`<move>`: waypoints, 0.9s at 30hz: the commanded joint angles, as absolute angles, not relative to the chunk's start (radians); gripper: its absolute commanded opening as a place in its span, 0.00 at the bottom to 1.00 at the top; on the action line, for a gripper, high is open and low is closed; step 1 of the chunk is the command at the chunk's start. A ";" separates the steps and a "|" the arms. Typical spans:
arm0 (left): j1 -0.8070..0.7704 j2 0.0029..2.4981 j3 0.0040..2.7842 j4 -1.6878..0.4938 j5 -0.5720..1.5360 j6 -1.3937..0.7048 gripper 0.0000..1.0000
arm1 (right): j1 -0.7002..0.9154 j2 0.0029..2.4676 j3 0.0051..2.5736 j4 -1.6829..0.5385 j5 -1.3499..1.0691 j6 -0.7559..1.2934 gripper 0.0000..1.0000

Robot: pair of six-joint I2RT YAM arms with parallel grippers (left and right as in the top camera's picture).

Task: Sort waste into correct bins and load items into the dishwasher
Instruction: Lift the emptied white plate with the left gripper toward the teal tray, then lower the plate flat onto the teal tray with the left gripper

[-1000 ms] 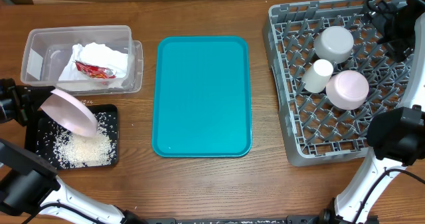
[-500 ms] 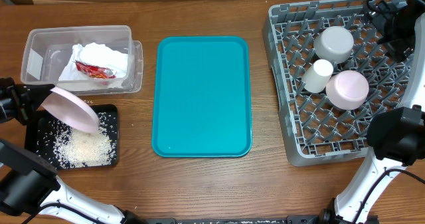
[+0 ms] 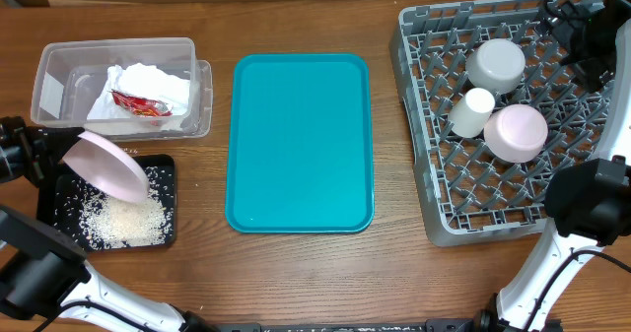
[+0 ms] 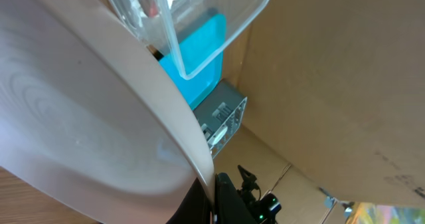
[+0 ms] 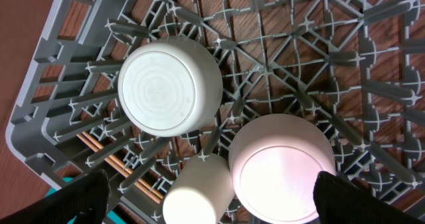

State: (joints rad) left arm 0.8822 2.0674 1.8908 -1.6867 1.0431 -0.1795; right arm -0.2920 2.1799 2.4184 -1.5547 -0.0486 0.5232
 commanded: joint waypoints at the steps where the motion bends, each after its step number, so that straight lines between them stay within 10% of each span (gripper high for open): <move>1: 0.828 1.958 1.887 -1.691 1.063 -0.172 0.04 | -0.290 2.173 2.415 -1.550 -0.054 0.525 1.00; 14: 0.488 1.782 1.887 -1.651 0.891 -0.378 0.04 | -0.290 2.173 2.415 -1.549 -0.054 0.525 1.00; 27: -0.145 1.814 1.887 -1.324 0.264 -0.723 0.04 | -0.290 2.173 2.415 -1.550 -0.054 0.525 1.00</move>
State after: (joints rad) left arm -0.0269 1.8011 1.8881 -1.3552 0.5159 -0.6056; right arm -0.2920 2.1799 2.4184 -1.5551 -0.0486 0.5236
